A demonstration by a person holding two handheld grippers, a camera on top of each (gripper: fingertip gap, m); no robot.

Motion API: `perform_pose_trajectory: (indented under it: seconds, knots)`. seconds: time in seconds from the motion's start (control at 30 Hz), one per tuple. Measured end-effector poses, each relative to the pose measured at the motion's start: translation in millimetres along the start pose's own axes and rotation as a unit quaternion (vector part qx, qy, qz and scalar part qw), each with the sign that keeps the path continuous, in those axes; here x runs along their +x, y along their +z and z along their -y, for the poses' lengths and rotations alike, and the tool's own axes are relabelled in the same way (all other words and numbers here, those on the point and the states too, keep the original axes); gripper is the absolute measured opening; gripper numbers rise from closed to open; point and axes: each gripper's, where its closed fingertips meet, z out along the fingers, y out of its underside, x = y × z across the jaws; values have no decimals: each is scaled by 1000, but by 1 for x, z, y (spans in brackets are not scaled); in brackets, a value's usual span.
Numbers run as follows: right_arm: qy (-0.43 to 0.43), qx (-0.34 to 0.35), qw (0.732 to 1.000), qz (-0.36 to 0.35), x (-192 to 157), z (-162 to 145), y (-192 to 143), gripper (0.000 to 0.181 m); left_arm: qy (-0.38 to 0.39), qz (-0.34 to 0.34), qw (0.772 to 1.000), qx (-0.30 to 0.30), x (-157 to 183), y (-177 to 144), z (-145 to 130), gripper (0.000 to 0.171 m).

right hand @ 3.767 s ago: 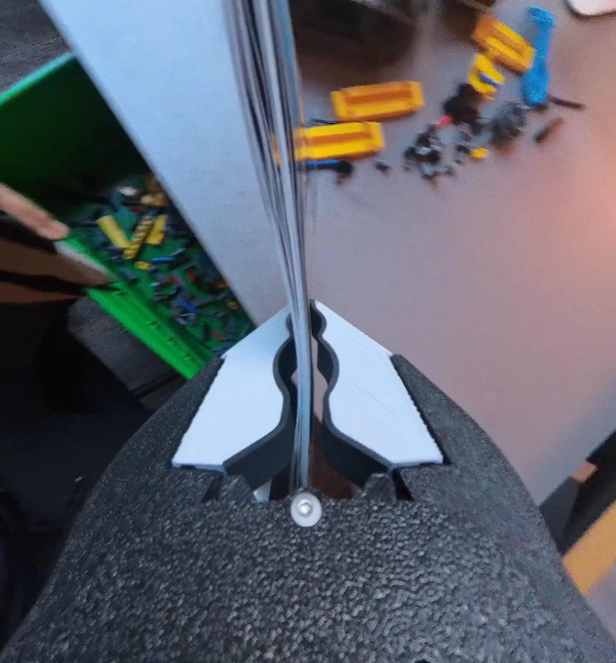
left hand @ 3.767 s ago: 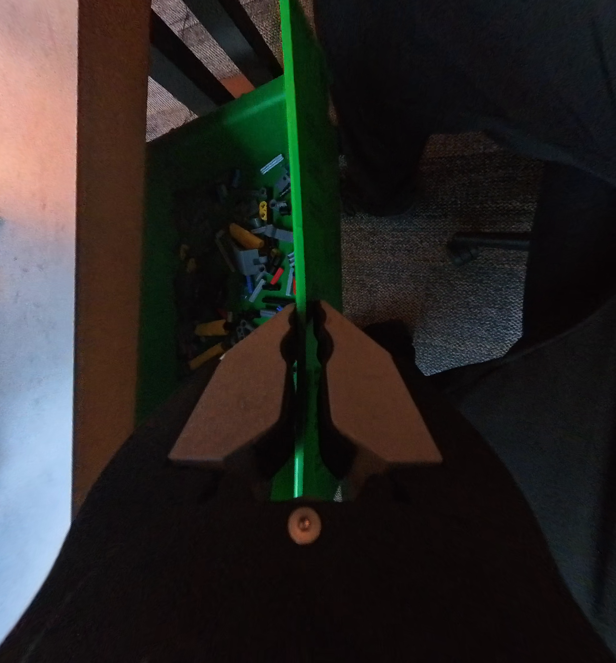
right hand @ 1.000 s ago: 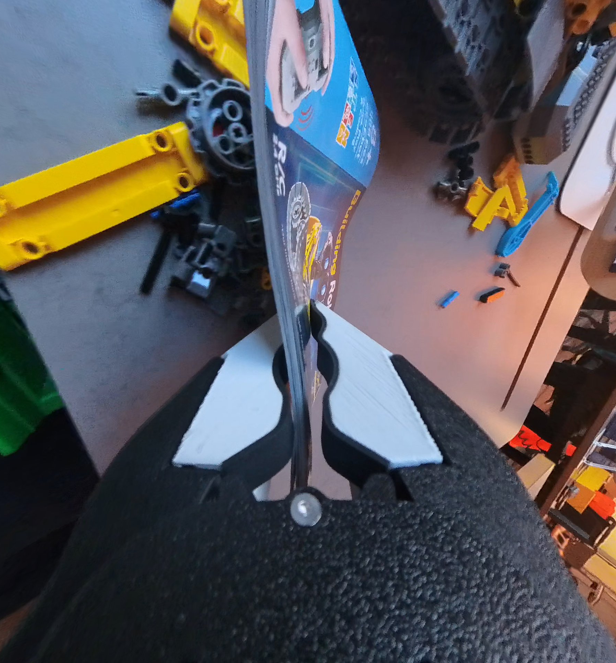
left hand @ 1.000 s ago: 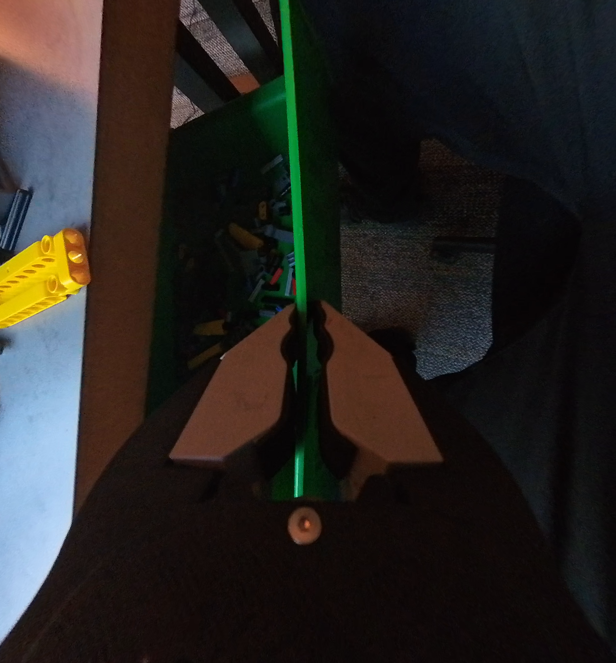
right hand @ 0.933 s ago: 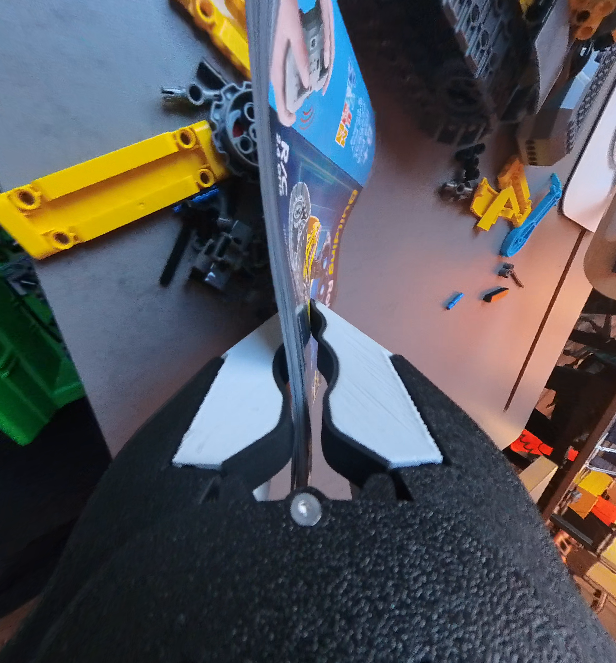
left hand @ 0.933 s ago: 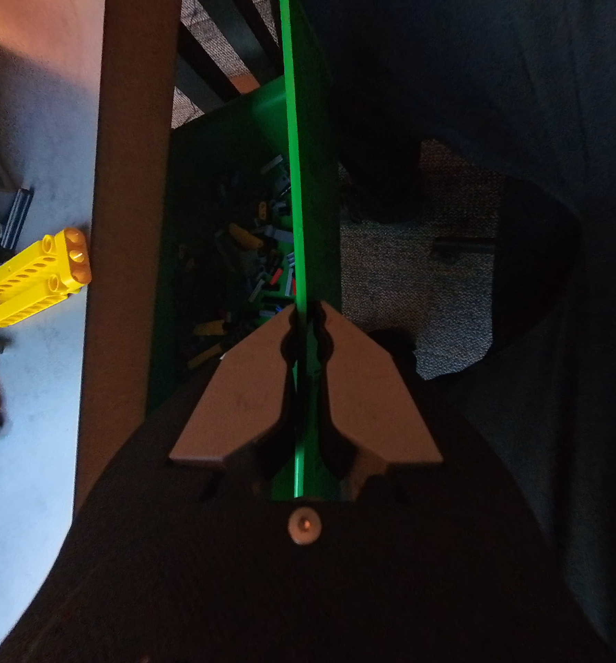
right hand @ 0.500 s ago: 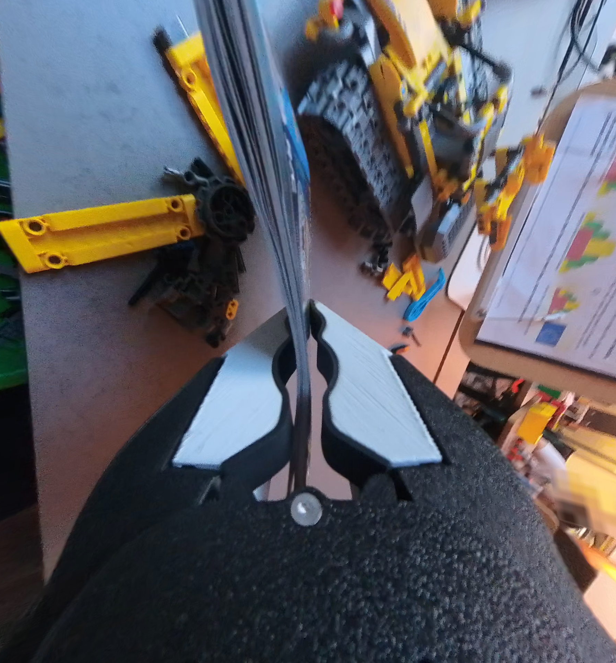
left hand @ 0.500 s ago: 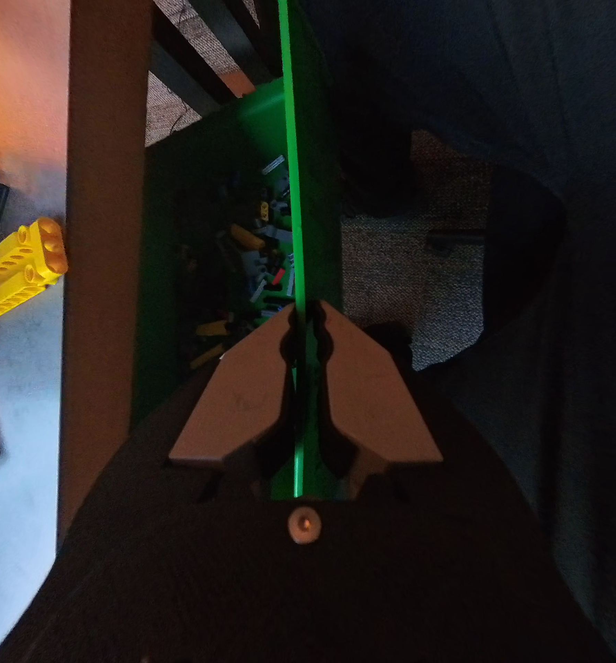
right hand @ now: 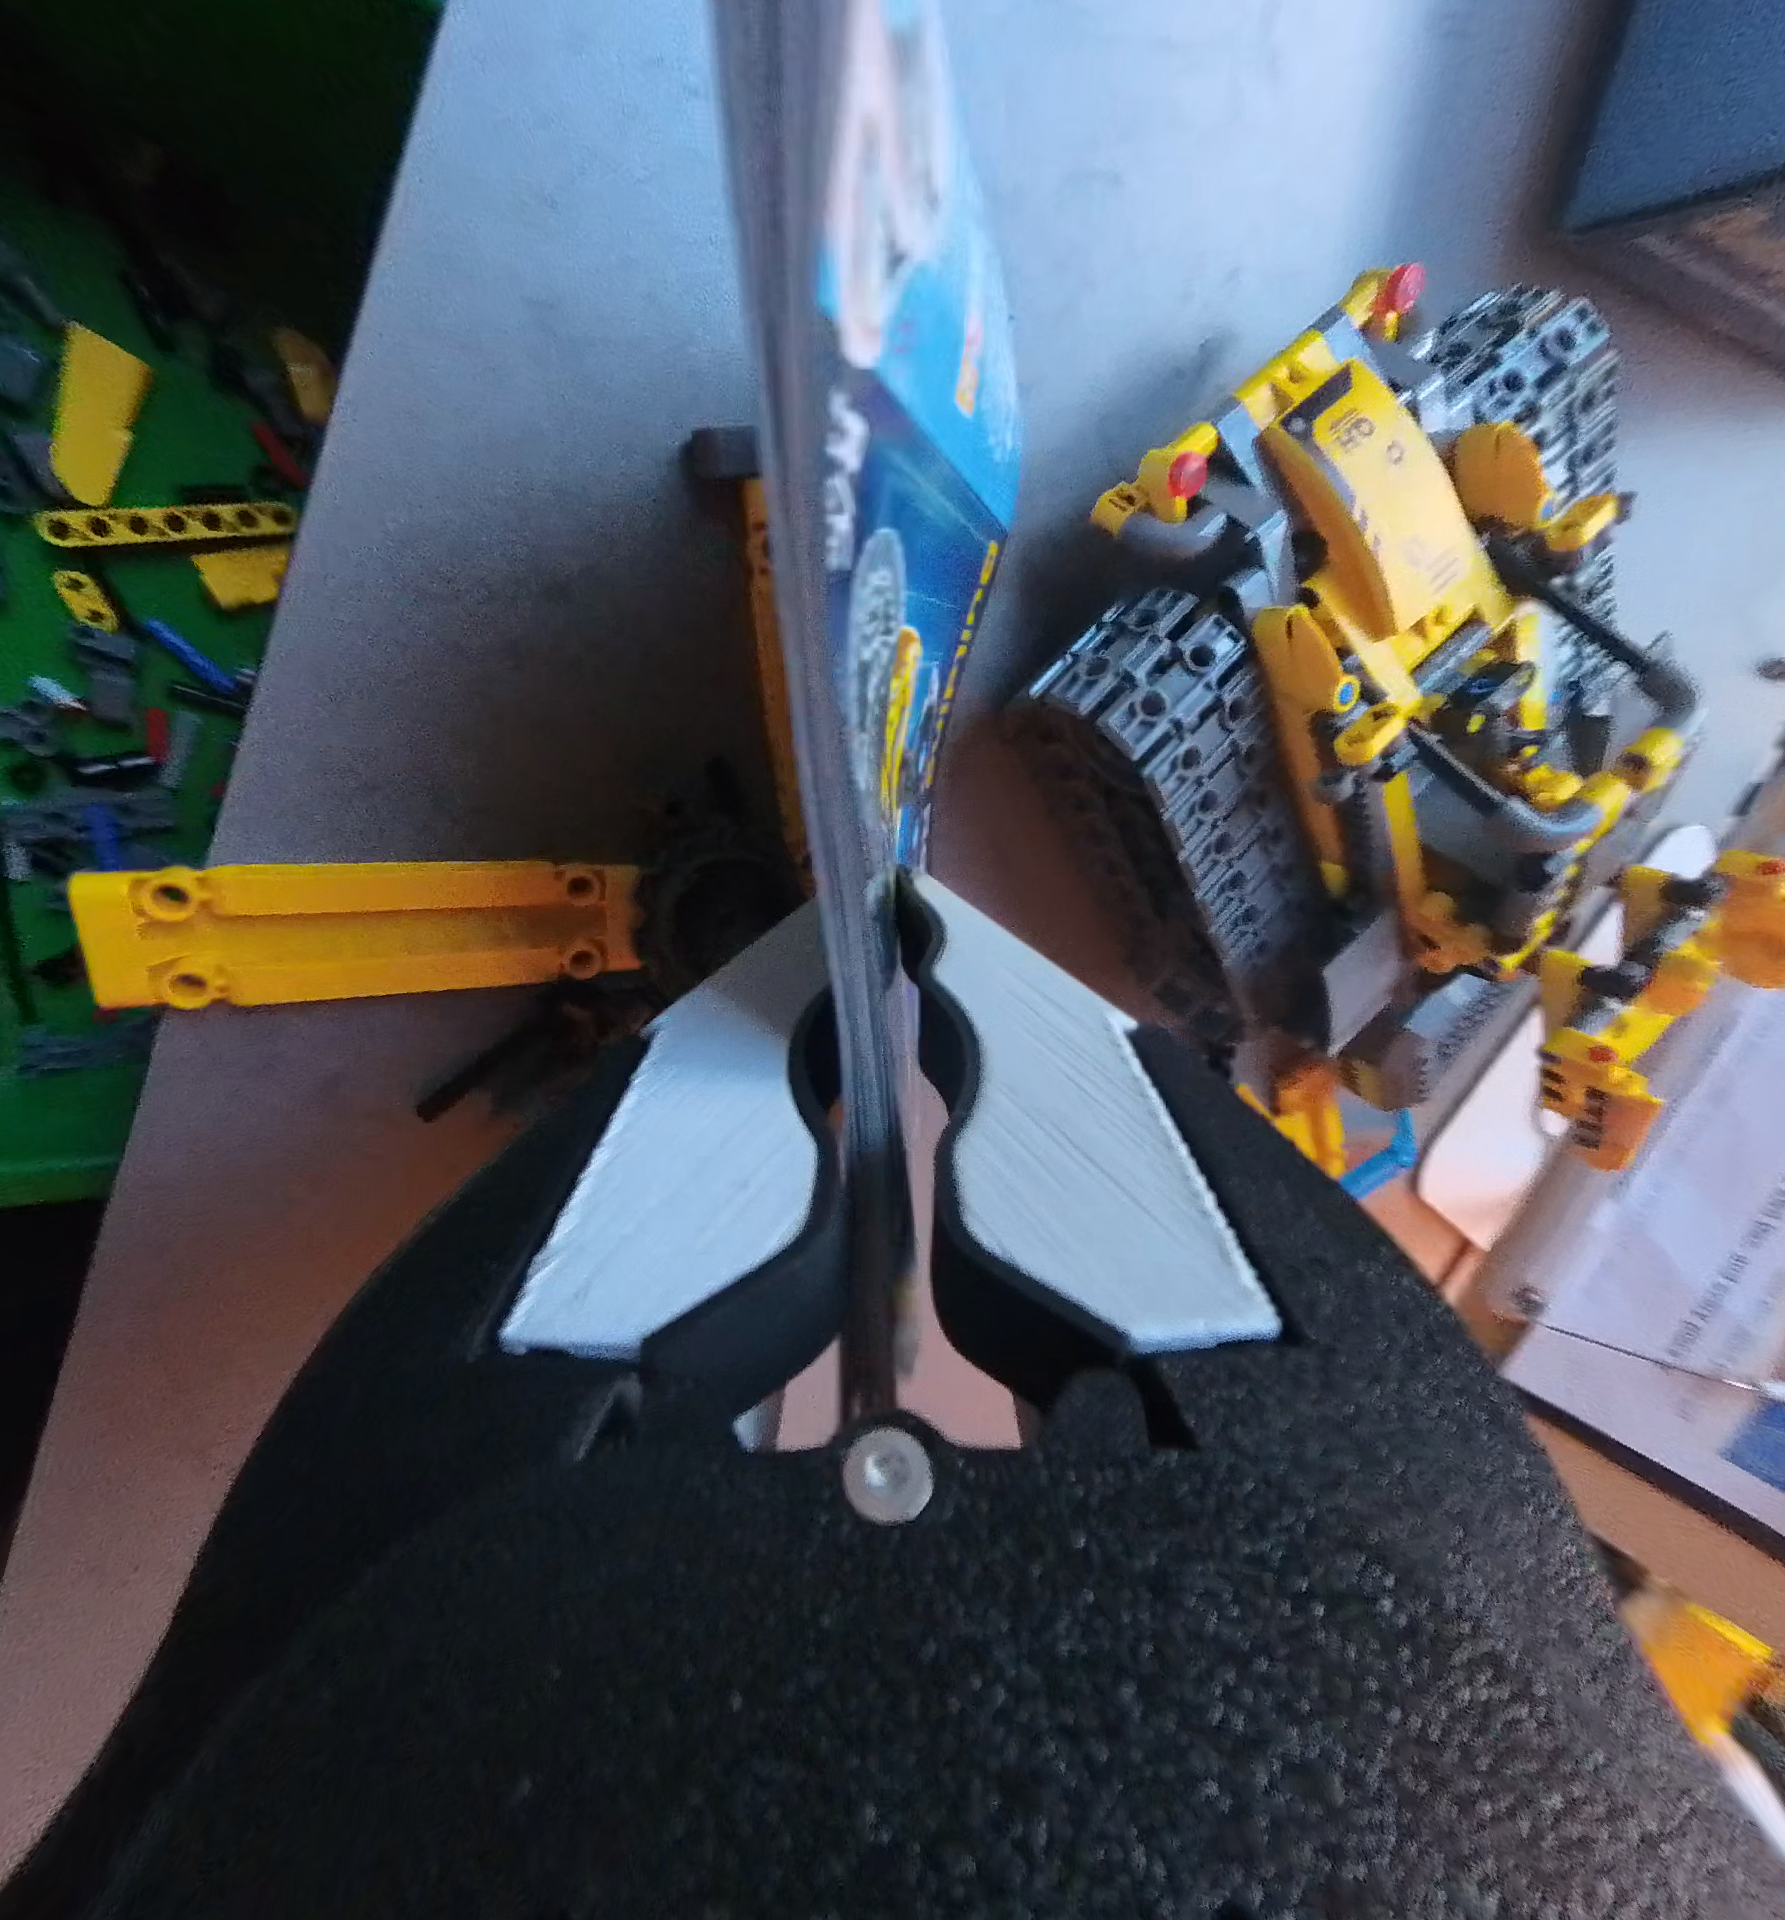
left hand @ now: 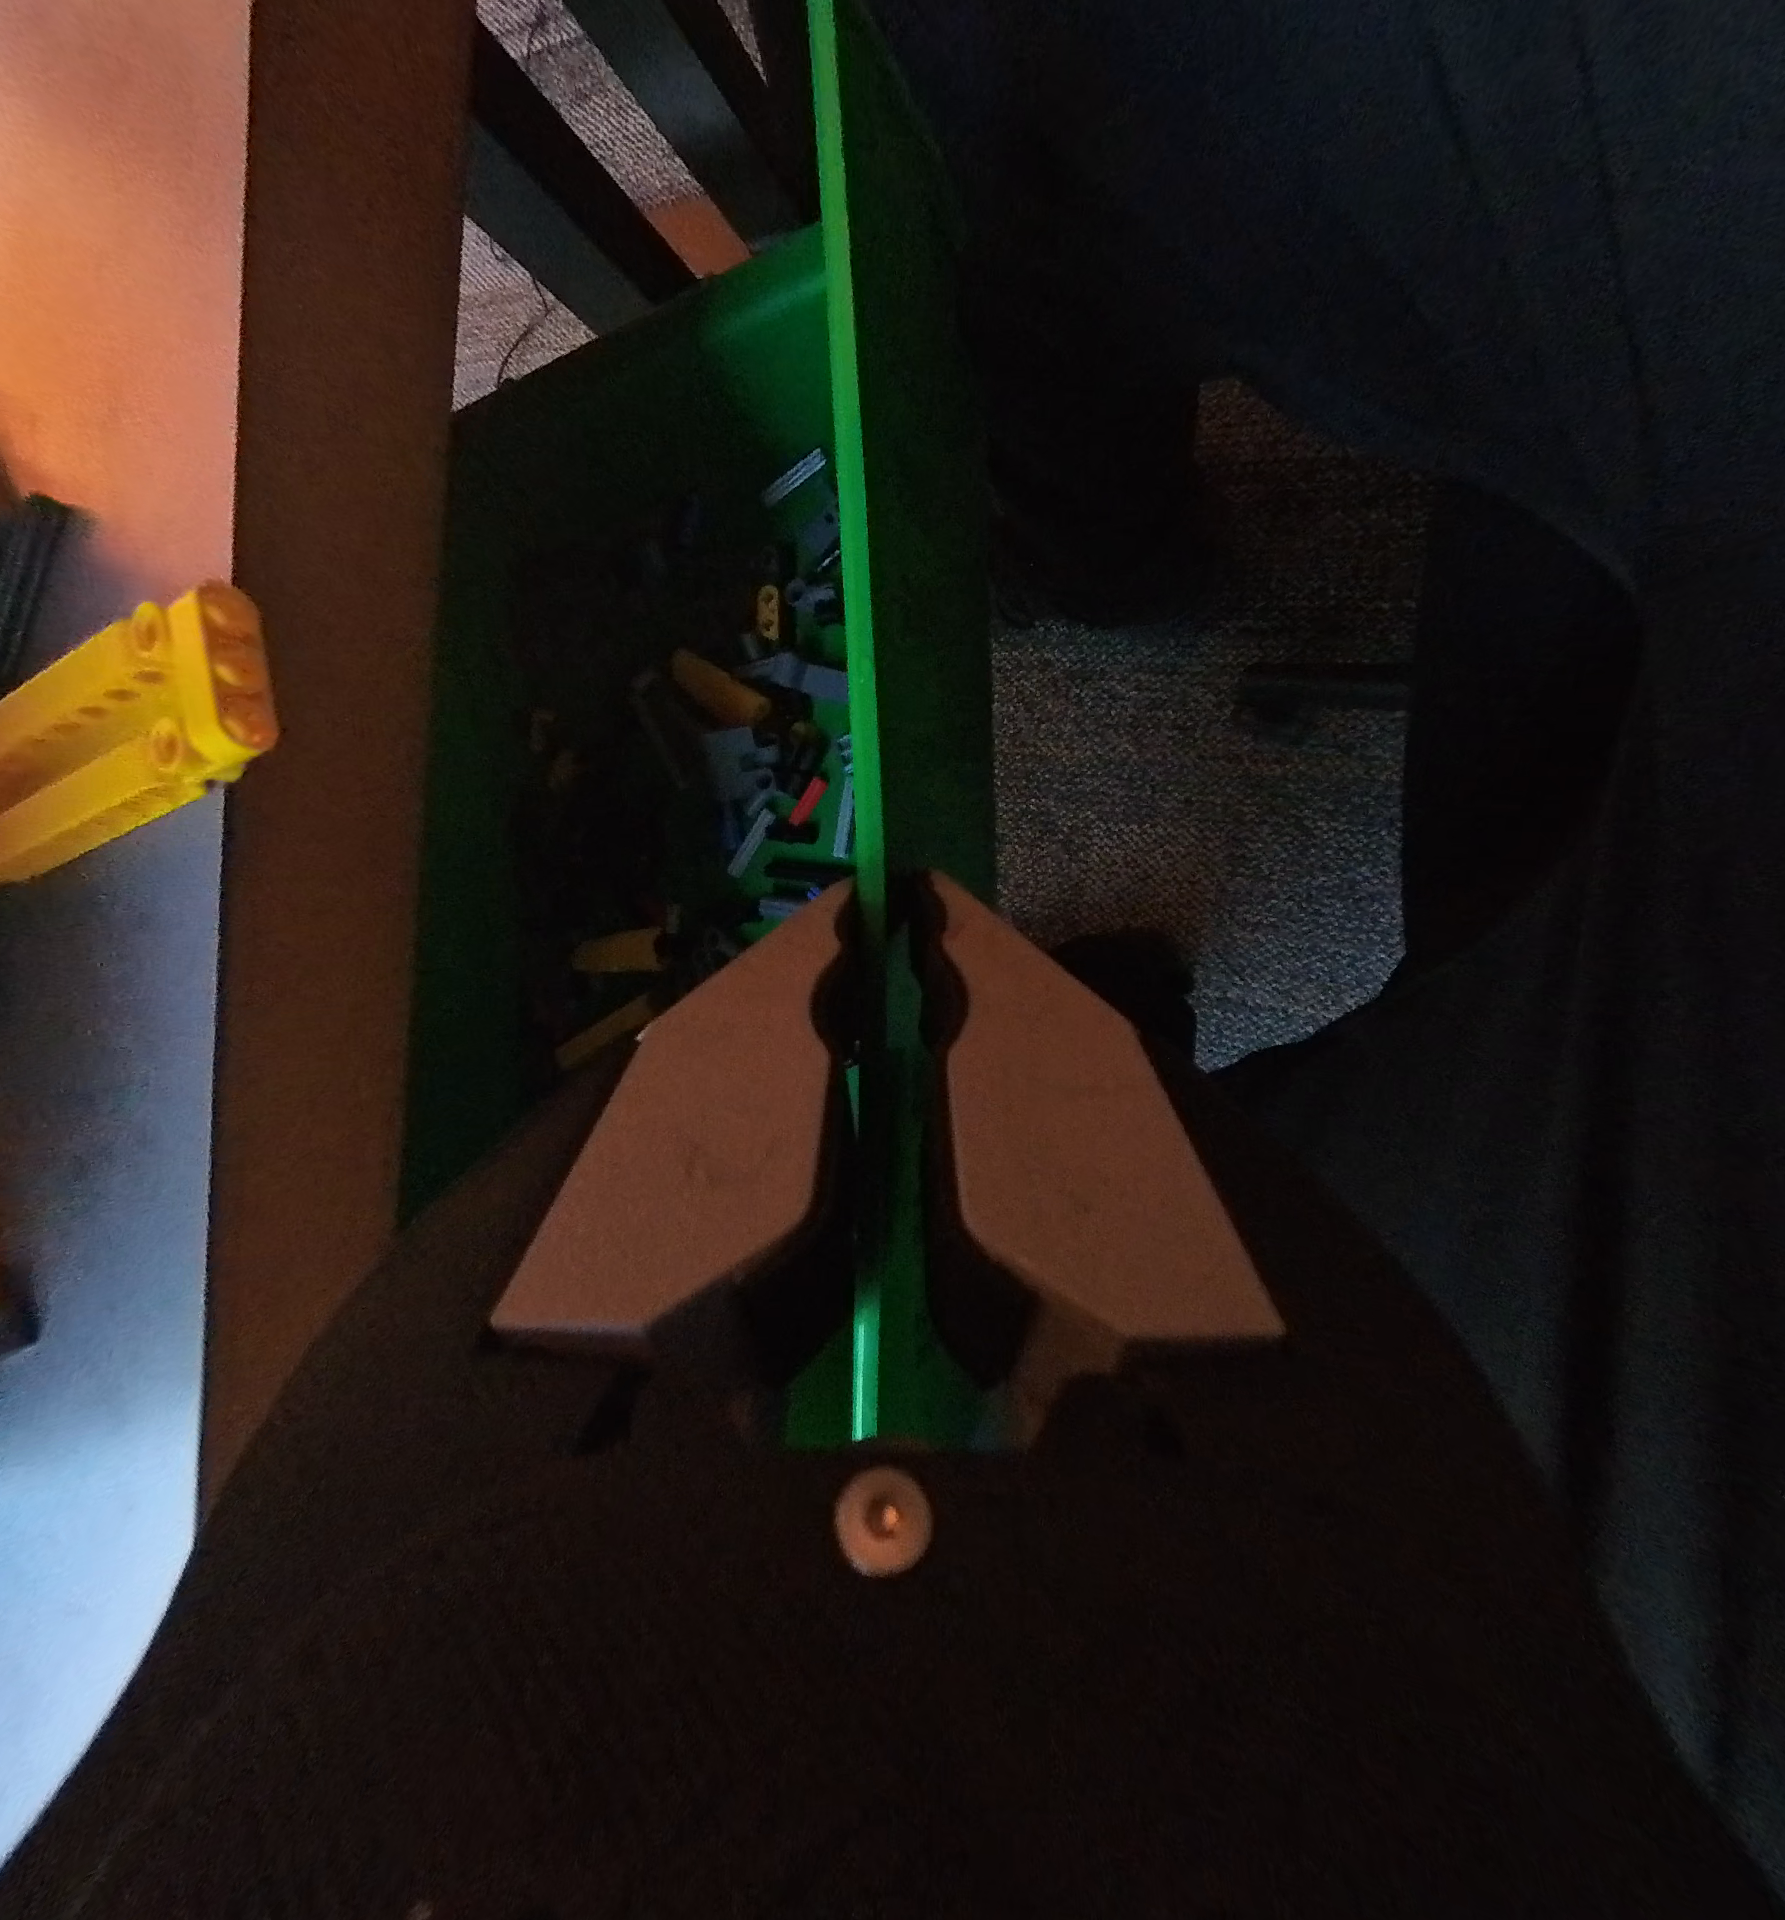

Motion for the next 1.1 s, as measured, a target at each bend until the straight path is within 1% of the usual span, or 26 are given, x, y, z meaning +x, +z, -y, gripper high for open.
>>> perform_pose_trajectory:
  seconds: [0.1,0.3,0.4,0.47,0.53,0.63,0.7,0.77,0.8,0.93,1.1]
  knots:
    - [28,14,998,48,-8,-6,-5,0,1,-1,1000,0,0,-1,-1,6]
    - [55,28,994,88,-34,-19,-19,0,-1,2,1000,0,-4,1,-1,6]
    - [73,32,994,70,-42,-23,-24,0,-3,5,1000,3,-5,3,2,6]
    - [96,30,994,35,-38,-28,-26,0,-7,6,1000,6,-5,3,5,6]
    - [131,24,991,-3,-31,-38,-33,0,-11,7,1000,13,-4,3,11,5]
    - [195,23,980,-35,-24,-57,-45,0,-10,2,1000,23,0,0,18,5]
    - [228,3,973,-43,-23,-77,-46,0,-4,-1,1000,22,3,-2,21,6]
    - [262,-41,963,-35,-28,-98,-40,0,2,0,1000,16,4,-3,24,6]
    - [274,-55,960,-27,-32,-103,-37,0,1,1,1000,13,4,-3,25,6]
    - [315,-51,948,5,-46,-93,-34,0,-8,4,1000,8,3,-7,27,6]
    - [383,-38,922,44,-58,-71,-35,0,-6,2,1000,-7,4,-10,22,7]
